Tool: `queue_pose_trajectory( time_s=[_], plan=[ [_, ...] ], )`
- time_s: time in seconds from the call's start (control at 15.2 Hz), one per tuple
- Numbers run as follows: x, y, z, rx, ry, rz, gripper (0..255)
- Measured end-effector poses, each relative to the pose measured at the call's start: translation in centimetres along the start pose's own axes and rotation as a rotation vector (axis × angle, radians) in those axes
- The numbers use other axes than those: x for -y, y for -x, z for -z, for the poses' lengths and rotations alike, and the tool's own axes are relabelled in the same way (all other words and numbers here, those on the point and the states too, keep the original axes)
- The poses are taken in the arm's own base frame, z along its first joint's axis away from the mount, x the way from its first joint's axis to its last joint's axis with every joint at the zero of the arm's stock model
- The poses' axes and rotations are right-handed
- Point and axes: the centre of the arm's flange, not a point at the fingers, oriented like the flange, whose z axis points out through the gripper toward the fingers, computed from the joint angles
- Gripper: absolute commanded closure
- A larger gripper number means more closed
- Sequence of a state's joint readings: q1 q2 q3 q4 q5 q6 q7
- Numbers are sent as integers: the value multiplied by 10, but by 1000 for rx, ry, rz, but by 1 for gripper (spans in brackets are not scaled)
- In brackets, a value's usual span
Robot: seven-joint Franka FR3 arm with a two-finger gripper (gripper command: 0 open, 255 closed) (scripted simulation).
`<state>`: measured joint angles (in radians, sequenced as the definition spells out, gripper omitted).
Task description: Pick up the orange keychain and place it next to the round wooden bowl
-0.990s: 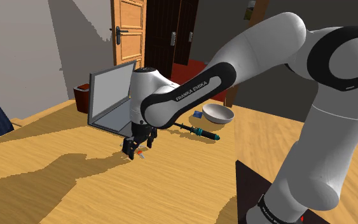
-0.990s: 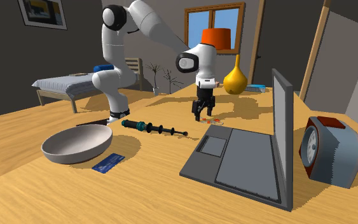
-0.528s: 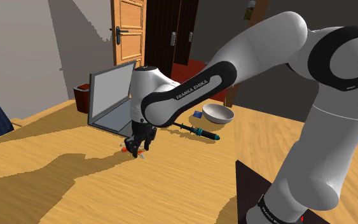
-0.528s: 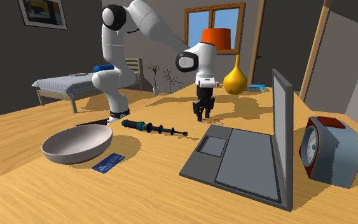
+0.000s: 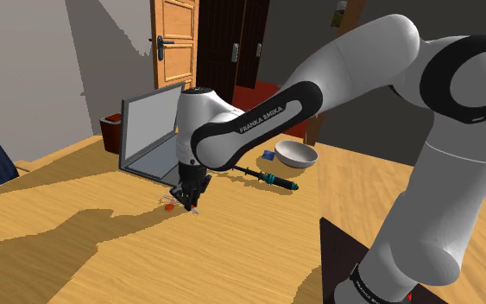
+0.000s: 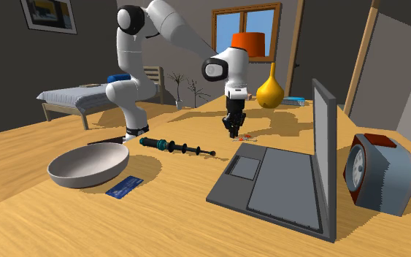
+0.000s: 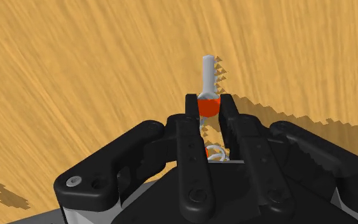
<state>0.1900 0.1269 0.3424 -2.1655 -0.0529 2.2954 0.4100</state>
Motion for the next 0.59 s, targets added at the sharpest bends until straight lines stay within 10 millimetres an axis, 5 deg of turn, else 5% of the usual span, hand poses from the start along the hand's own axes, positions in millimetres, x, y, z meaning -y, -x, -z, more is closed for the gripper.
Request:
queue_pose_trajectory(
  time_s=[0.59],
  plan=[
    [2,2,43,5,-1,3,255]
  ],
)
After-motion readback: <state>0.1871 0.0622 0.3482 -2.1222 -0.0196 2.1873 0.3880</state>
